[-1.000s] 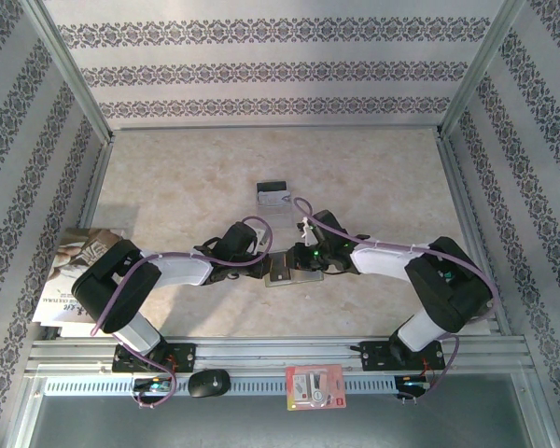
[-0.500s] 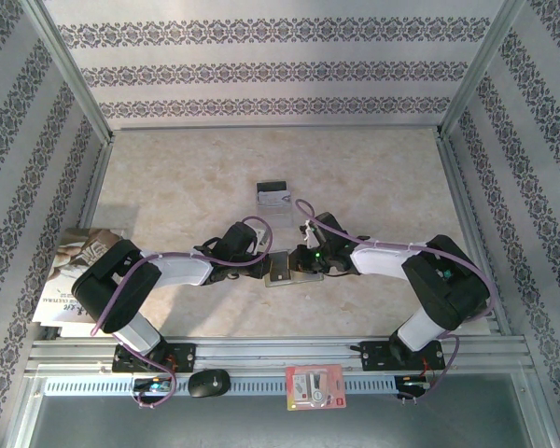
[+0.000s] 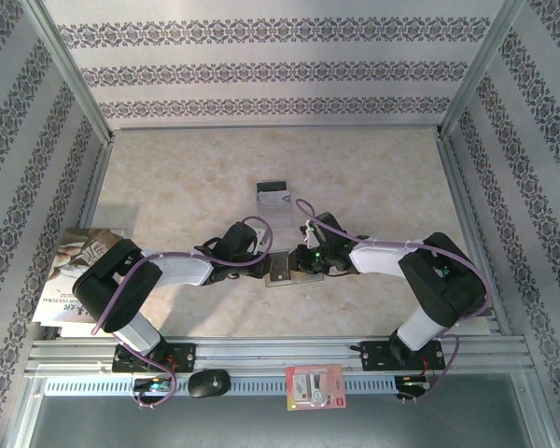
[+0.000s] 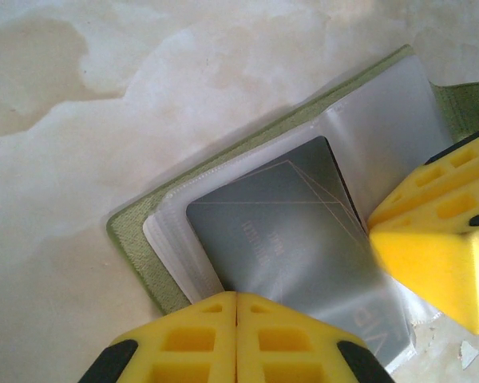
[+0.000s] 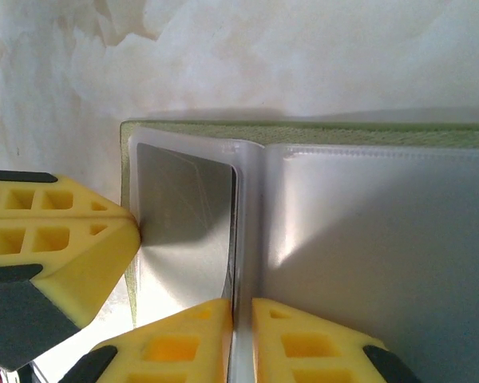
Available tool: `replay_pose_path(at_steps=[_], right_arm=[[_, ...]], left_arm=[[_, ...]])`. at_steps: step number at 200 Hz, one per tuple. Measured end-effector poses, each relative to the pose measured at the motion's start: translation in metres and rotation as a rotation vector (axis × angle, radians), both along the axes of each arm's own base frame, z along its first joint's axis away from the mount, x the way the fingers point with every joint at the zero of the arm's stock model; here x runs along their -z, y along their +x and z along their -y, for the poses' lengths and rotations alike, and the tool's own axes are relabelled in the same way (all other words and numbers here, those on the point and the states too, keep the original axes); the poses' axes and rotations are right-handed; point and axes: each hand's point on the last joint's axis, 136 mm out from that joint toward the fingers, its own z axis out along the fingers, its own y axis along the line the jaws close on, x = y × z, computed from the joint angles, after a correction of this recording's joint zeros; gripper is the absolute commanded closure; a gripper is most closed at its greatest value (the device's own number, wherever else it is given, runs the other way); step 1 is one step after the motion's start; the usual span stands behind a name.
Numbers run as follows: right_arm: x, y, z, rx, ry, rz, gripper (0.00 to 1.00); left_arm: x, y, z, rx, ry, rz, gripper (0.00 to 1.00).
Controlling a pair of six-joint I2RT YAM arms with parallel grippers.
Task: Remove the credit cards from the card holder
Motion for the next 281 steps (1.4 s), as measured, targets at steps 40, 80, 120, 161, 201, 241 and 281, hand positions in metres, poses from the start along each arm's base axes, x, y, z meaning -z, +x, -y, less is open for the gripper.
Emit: replay_pose_path(at_steps=[40, 80, 120, 161, 201, 241, 281], right_arm=[[-0.001, 0.0, -0.003, -0.006, 0.016, -0.006, 0.8], [-0.002, 0.0, -0.005, -0.005, 0.027, -0.011, 0.79], [-0.001, 0.0, -0.005, 0.005, 0.045, -0.034, 0.86], [0.001, 0.0, -0.004, 0.013, 0.045, -0.04, 1.0], [-0.001, 0.001, 0.0, 0.022, 0.011, -0.001, 1.0], [-0.003, 0.003, 0.008, 0.047, -0.031, 0.036, 1.0], [-0.001, 0.001, 0.021, 0.065, -0.1, 0.056, 0.95]], left_arm=[[0.0, 0.001, 0.0, 0.0, -0.007, 0.0, 0.94], [0.0, 0.002, 0.001, 0.001, -0.012, 0.001, 0.94], [0.0, 0.002, 0.003, 0.005, -0.022, 0.005, 0.94], [0.0, 0.003, 0.002, 0.002, -0.023, 0.007, 0.97], [-0.001, 0.004, 0.002, 0.002, -0.033, 0.011, 0.97], [-0.001, 0.004, 0.005, 0.011, -0.046, 0.011, 0.98], [-0.001, 0.004, 0.005, 0.013, -0.048, 0.011, 0.98]])
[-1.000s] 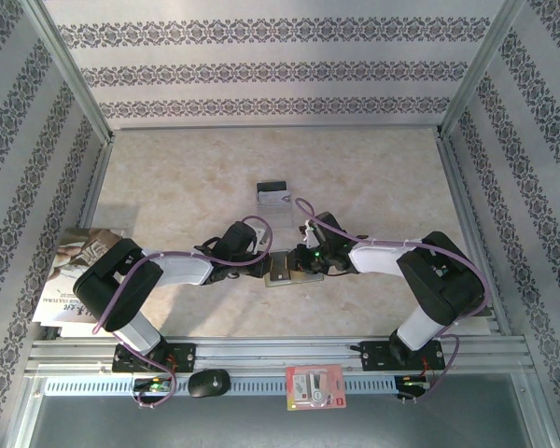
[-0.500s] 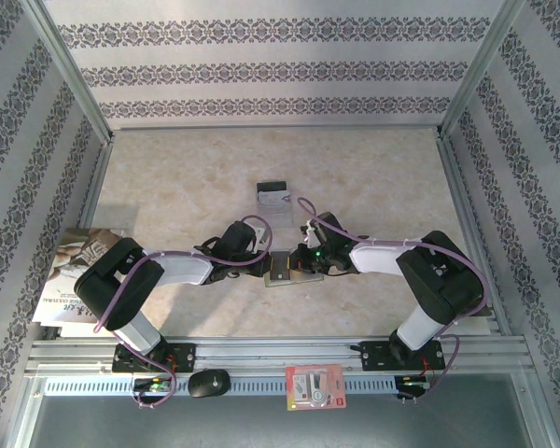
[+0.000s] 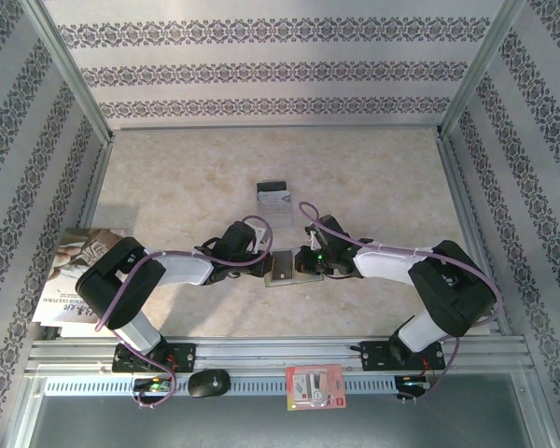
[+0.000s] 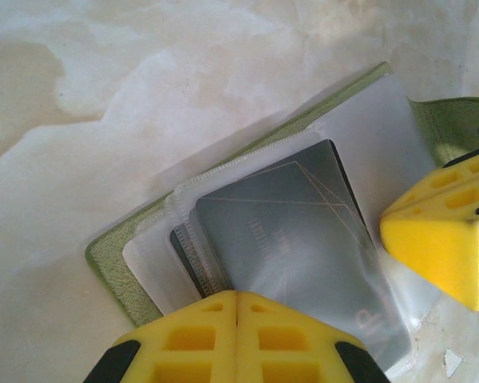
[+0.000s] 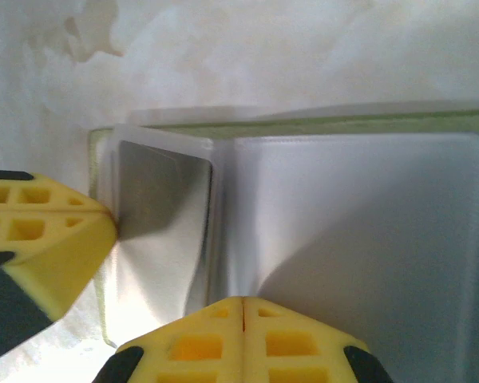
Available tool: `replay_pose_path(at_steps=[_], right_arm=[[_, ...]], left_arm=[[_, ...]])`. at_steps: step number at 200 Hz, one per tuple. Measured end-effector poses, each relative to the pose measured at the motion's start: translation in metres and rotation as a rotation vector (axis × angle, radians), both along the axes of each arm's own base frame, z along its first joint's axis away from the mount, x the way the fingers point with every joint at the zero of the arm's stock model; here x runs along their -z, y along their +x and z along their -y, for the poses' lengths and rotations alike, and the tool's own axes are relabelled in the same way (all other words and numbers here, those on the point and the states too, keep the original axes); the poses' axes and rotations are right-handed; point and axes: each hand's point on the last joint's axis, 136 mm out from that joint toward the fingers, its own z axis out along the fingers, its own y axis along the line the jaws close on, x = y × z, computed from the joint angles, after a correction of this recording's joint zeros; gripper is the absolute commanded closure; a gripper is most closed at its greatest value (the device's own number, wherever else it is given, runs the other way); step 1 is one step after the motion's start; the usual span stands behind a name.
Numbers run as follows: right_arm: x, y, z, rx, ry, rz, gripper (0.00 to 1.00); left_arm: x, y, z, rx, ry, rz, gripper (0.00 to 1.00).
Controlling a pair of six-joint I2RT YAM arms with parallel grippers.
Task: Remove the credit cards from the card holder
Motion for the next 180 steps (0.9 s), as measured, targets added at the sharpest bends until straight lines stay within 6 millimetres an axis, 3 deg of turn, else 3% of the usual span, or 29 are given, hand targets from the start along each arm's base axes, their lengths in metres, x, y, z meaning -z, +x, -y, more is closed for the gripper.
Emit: replay_pose_path(at_steps=[31, 73, 180], right_arm=[[0.001, 0.0, 0.003, 0.003, -0.018, 0.005, 0.82], [-0.013, -0.002, -0.002, -0.048, -0.007, 0.063, 0.71], [-0.017, 0.001, -0.007, -0.182, -0.195, 0.179, 0.63]], left_arm=[[0.0, 0.0, 0.0, -0.001, 0.0, 0.0, 0.97], [0.0, 0.0, -0.001, -0.003, -0.001, -0.001, 0.97], [0.0, 0.0, -0.002, -0.002, -0.002, -0.002, 0.97]])
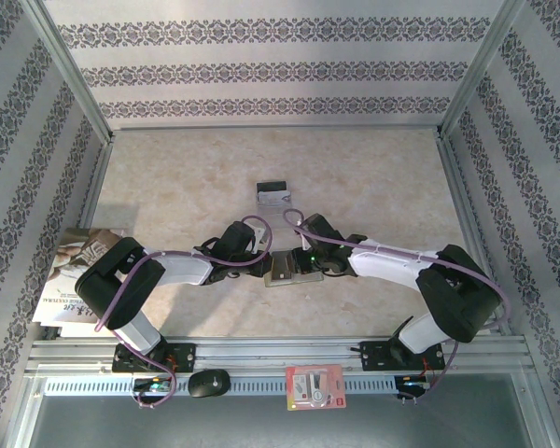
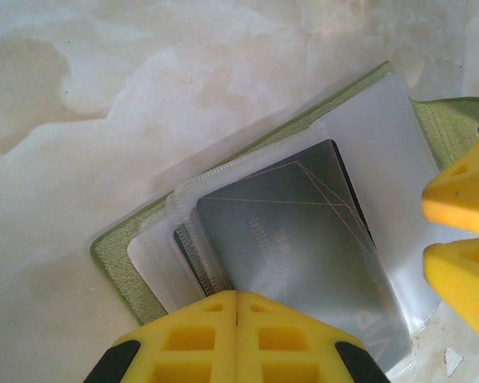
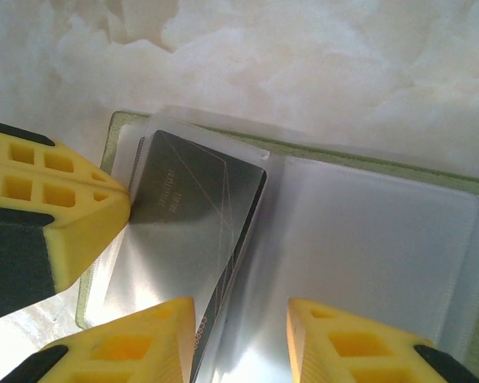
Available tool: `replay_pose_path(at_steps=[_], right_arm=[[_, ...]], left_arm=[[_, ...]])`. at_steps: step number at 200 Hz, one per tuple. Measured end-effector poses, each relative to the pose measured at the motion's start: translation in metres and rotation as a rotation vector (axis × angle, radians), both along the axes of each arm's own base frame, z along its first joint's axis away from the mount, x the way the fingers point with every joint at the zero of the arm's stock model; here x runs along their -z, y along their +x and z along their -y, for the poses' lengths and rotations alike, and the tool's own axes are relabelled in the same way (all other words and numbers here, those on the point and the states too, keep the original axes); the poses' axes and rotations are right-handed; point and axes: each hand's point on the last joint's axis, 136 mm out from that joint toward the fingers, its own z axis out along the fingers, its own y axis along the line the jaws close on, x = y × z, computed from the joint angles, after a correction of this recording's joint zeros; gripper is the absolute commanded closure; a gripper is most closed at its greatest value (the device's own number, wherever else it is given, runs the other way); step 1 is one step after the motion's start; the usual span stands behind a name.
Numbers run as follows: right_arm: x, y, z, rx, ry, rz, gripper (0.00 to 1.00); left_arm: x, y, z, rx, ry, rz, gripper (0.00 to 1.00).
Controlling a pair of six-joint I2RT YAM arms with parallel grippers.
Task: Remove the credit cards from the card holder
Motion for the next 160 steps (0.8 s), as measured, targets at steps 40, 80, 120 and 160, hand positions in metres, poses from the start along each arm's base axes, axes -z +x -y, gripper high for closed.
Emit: replay_pose_path(at_steps=[40, 80, 120, 160], right_arm=[[0.009, 0.001, 0.003, -0.014, -0.062, 0.007, 0.62], [0.014, 0.0, 0.003, -0.028, -0.082, 0.006, 0.61], [0.013, -0.001, -0.002, -0.042, -0.084, 0.01, 0.61], [0.012, -0.001, -0.005, -0.048, -0.082, 0.013, 0.59]], left_arm=[[0.0, 0.0, 0.0, 0.0, 0.0, 0.0, 0.97], [0.0, 0.0, 0.0, -0.001, 0.0, 0.0, 0.97], [0.0, 0.0, 0.0, -0.001, 0.0, 0.0, 0.97], [0.001, 0.0, -0.001, -0.002, 0.0, -0.001, 0.97]])
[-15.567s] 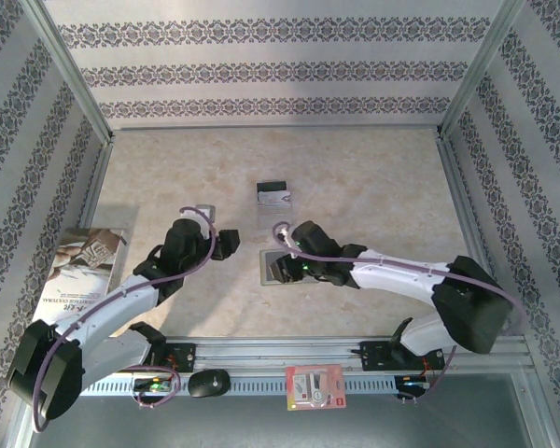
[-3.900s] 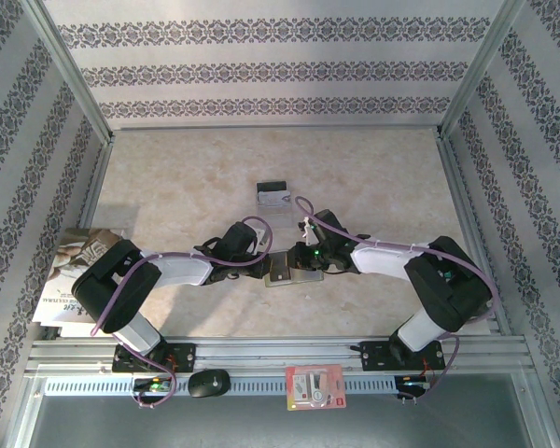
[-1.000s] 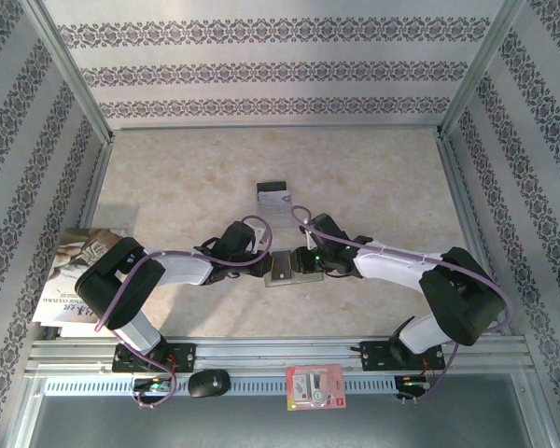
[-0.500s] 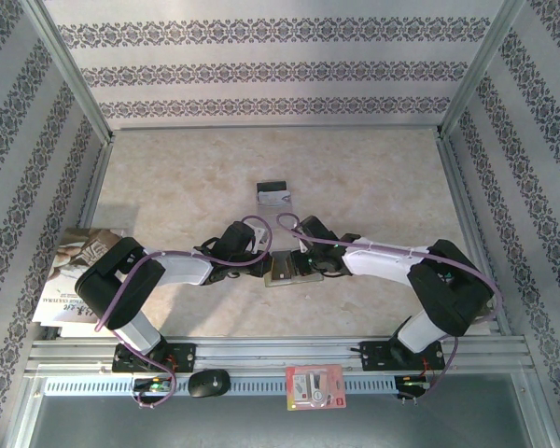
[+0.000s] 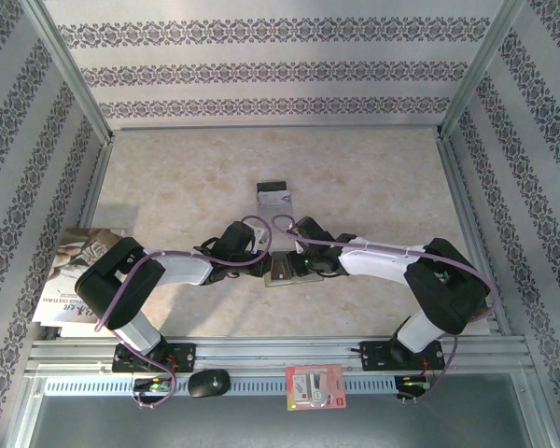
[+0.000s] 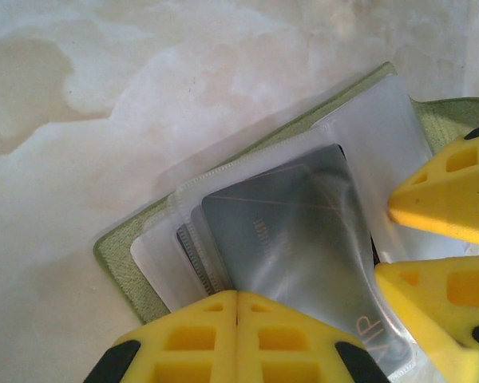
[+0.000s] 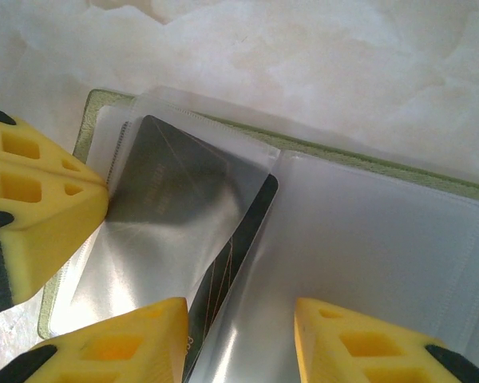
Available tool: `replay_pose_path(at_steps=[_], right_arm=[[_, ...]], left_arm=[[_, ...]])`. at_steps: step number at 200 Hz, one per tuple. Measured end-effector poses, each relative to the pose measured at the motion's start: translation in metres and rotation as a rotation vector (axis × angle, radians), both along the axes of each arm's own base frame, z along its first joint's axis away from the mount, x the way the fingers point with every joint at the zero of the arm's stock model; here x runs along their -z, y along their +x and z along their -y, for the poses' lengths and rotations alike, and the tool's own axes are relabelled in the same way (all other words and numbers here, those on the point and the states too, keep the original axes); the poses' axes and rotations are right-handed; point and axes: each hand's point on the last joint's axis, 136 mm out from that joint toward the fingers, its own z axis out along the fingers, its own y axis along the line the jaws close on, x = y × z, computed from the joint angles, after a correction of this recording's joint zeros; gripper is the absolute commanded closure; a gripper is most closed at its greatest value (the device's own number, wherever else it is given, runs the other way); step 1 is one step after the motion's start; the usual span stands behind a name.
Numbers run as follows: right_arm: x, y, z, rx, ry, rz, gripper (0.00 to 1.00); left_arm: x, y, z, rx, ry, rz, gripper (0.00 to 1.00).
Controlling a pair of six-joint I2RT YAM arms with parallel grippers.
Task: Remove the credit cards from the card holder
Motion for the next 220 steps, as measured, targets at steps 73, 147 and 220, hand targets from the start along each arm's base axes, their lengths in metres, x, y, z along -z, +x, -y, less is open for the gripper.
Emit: replay_pose_path(at_steps=[73, 147, 220], right_arm=[[0.007, 0.002, -0.002, -0.003, -0.024, -0.008, 0.54], [0.009, 0.007, 0.007, 0.008, -0.121, 0.047, 0.55], [0.009, 0.012, 0.041, 0.071, -0.228, 0.086, 0.55]], left_arm=[[0.0, 0.0, 0.0, 0.0, -0.001, 0.002, 0.97], [0.0, 0.0, -0.001, 0.0, -0.01, 0.002, 0.97], [0.001, 0.0, -0.003, -0.002, -0.02, 0.002, 0.97]])
